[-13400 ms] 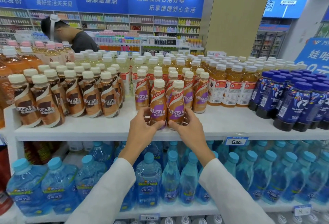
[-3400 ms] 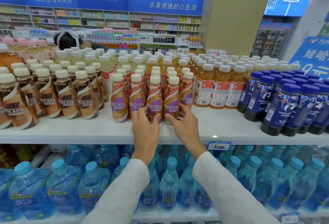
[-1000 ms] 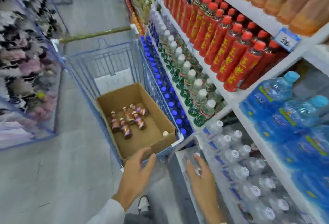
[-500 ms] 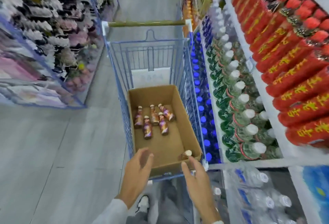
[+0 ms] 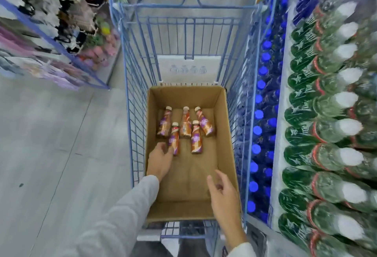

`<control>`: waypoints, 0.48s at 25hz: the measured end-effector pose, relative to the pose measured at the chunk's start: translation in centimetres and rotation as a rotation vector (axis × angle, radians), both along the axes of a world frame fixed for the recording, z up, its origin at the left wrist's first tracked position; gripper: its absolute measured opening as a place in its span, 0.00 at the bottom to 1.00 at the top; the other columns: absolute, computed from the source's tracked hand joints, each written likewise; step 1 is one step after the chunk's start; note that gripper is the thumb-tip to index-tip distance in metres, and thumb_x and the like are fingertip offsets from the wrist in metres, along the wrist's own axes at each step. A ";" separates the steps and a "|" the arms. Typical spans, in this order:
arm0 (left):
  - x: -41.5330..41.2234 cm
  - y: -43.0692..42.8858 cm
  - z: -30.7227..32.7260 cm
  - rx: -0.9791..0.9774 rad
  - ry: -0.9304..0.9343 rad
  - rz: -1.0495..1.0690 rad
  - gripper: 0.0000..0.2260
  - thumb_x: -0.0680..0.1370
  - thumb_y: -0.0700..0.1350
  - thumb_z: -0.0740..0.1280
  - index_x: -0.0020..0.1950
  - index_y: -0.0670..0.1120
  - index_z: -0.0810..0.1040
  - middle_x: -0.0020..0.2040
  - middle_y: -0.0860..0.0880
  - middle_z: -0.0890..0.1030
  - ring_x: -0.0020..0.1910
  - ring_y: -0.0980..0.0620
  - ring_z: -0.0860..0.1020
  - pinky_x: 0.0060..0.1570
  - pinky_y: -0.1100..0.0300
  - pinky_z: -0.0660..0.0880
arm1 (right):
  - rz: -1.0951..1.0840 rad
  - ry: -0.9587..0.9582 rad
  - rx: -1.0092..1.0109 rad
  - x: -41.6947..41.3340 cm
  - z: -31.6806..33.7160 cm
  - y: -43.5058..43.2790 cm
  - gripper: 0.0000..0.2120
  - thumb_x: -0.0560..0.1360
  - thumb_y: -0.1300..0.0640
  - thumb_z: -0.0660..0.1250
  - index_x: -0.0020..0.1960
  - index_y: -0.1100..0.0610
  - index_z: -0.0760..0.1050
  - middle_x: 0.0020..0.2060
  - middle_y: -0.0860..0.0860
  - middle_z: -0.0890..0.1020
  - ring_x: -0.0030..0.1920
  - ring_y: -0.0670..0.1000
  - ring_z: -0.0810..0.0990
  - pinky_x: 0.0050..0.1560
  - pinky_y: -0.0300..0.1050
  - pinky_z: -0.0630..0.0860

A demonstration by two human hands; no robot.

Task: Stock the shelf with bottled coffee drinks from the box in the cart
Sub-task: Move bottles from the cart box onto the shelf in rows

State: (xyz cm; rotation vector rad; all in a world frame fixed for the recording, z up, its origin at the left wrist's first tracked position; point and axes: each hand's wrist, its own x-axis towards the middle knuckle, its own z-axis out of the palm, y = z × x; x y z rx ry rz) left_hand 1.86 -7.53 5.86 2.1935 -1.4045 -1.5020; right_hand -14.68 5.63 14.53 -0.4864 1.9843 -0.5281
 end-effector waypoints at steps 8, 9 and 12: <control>-3.3 -5.4 -14.4 0.263 -0.195 0.028 0.32 0.80 0.55 0.69 0.76 0.37 0.65 0.73 0.35 0.72 0.71 0.35 0.71 0.71 0.44 0.69 | 0.051 0.023 0.106 -1.5 -6.2 -4.2 0.25 0.80 0.39 0.63 0.75 0.44 0.69 0.67 0.46 0.78 0.63 0.53 0.79 0.66 0.55 0.76; -3.4 -5.3 -15.6 0.264 -0.216 0.012 0.34 0.79 0.55 0.71 0.77 0.38 0.64 0.73 0.36 0.71 0.72 0.35 0.71 0.71 0.44 0.68 | 0.057 0.019 0.118 -1.6 -6.7 -4.4 0.25 0.80 0.38 0.63 0.75 0.44 0.69 0.66 0.45 0.78 0.62 0.50 0.80 0.64 0.50 0.78; -3.3 -4.8 -18.4 0.256 -0.245 0.005 0.34 0.78 0.52 0.73 0.77 0.38 0.63 0.71 0.37 0.72 0.70 0.37 0.72 0.70 0.43 0.70 | 0.061 -0.009 0.150 -1.6 -8.2 -4.9 0.24 0.80 0.39 0.63 0.74 0.43 0.69 0.68 0.43 0.76 0.63 0.44 0.77 0.61 0.40 0.77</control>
